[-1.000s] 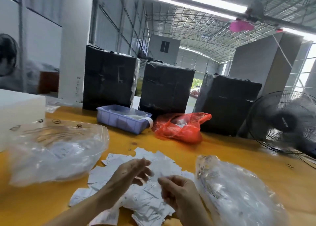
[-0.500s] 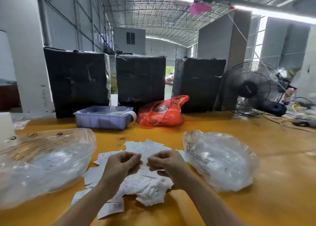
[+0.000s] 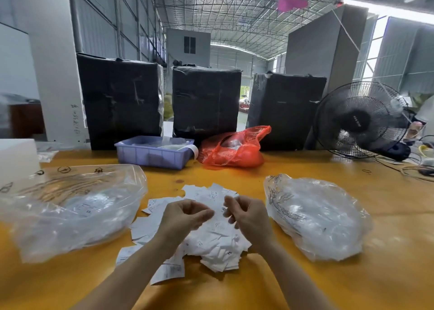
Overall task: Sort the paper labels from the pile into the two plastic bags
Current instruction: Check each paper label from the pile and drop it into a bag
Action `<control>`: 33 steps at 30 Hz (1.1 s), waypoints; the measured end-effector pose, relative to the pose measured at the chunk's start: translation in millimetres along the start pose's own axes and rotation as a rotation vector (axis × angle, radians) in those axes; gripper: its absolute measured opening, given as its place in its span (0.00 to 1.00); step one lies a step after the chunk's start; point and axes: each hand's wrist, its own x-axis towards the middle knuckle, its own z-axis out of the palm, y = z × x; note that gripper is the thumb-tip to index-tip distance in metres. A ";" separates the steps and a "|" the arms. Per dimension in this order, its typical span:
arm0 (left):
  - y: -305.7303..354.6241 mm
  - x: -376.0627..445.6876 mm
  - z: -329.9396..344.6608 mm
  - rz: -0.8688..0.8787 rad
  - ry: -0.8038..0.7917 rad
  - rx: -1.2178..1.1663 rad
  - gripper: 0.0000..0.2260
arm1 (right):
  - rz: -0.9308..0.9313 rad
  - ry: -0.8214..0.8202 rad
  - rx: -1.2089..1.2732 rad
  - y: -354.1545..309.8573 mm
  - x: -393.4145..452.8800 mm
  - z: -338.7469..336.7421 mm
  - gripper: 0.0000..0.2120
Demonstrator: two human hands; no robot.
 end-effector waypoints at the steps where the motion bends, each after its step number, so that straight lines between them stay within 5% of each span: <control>1: -0.9 1.1 -0.9 -0.010 0.034 -0.048 0.06 | -0.054 0.047 -0.140 4.0 1.1 -2.5 0.09; 6: -10.2 6.8 -3.3 -0.026 0.153 -0.212 0.05 | -0.178 -0.016 -0.599 25.9 2.8 -3.6 0.07; 12: -20.7 12.9 -5.9 -0.036 0.198 -0.239 0.03 | -0.054 -0.200 -0.869 30.3 5.4 8.8 0.28; 21: -21.4 13.6 -7.7 -0.053 0.148 -0.223 0.05 | -0.026 -0.079 -0.748 25.3 4.4 12.8 0.23; 27: -12.2 6.7 -4.6 -0.122 0.037 -0.351 0.09 | -0.053 0.039 -0.547 23.2 1.4 5.7 0.06; 33: -5.0 2.2 -2.1 -0.138 0.008 -0.378 0.25 | -0.131 0.112 -0.279 10.1 -4.4 3.2 0.03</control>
